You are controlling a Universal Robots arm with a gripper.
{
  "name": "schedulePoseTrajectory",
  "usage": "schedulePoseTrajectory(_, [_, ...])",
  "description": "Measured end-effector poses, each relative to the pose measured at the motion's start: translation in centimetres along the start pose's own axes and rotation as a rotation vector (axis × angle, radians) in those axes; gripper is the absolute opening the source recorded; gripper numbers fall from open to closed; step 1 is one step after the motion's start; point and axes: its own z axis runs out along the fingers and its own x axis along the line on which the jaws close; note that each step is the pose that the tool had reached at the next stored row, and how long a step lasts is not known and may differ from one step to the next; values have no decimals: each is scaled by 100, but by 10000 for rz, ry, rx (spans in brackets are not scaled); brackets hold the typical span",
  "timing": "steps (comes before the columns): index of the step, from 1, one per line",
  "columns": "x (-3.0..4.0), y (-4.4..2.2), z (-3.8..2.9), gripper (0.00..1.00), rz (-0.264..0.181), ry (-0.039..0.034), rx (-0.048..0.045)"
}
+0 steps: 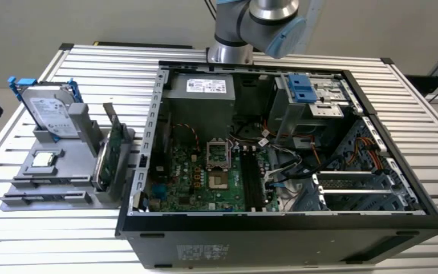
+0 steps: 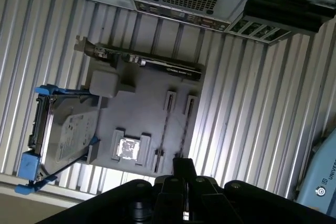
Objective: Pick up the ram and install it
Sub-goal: 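Pick up the ram and move it above insertion slot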
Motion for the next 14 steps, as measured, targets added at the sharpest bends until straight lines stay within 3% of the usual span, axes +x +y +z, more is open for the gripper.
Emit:
schedulePoseTrajectory(9, [0,-3,0,0,726,-34,25])
schedulePoseTrajectory(14, [-4,-6,-1,0,1060,-34,130])
